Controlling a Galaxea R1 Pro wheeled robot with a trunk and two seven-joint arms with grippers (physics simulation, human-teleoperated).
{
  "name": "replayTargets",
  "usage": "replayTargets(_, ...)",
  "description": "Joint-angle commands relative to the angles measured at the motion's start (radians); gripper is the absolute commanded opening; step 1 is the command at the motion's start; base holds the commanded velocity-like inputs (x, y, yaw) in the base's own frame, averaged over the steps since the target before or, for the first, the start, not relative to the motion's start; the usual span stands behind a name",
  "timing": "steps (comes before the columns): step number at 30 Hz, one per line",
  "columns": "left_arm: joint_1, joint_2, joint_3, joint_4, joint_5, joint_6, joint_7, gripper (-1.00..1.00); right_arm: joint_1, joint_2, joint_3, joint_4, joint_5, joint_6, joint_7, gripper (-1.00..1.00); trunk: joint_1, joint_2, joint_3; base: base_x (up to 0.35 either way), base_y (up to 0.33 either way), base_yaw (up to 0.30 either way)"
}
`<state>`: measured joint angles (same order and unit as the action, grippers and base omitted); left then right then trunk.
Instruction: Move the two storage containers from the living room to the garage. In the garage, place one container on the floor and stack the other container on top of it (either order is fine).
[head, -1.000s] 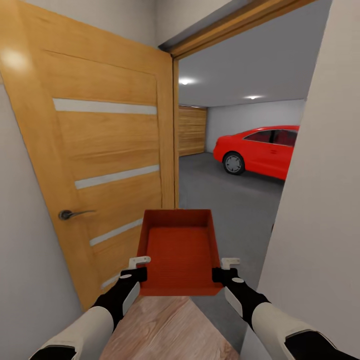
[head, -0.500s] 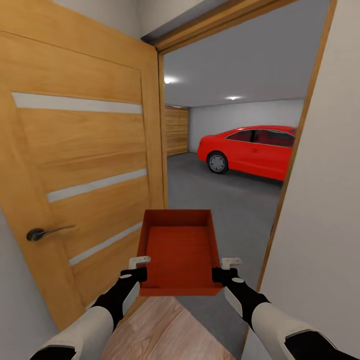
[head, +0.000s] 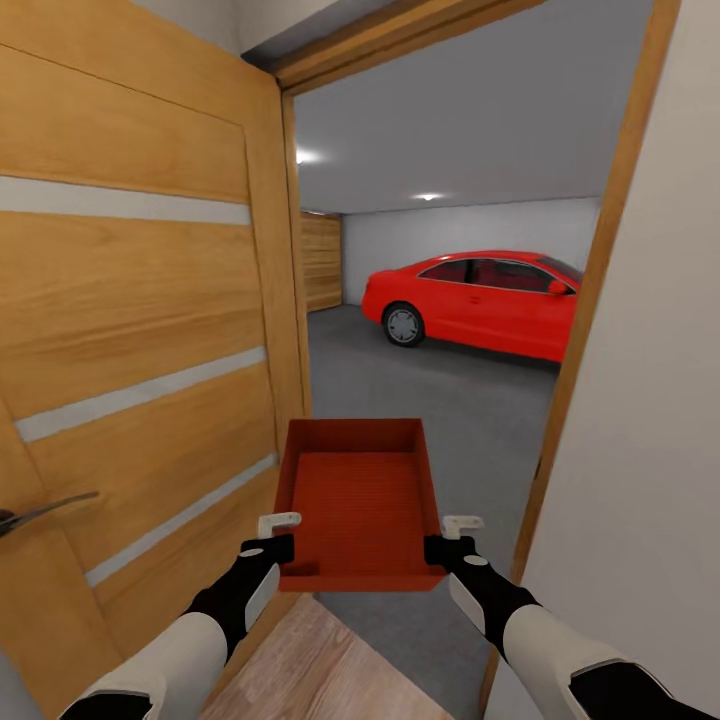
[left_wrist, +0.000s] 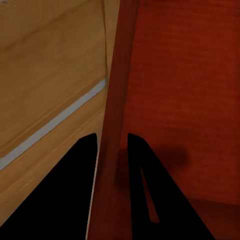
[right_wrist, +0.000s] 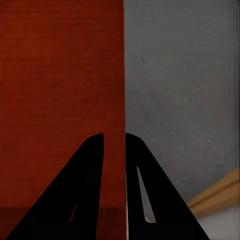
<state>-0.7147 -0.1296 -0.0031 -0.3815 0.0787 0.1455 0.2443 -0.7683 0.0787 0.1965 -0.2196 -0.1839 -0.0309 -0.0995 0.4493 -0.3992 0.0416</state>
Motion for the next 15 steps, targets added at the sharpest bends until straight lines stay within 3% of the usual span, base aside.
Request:
replayTargets(1, 0.000, 0.033, 0.018, -0.010, -0.017, -0.006, 0.041, -1.00, 0.000, -0.005, -0.015, 0.003, -0.011, -0.004, -0.008, -1.00, 0.001, -0.001, 0.000, 0.203, 0.169, -0.228)
replayTargets(15, 0.000, 0.033, 0.019, -0.010, -0.017, -0.006, 0.041, -1.00, 0.000, -0.006, -0.015, 0.003, -0.011, -0.004, -0.008, -1.00, 0.001, -0.001, 0.000, 0.203, 0.168, -0.228)
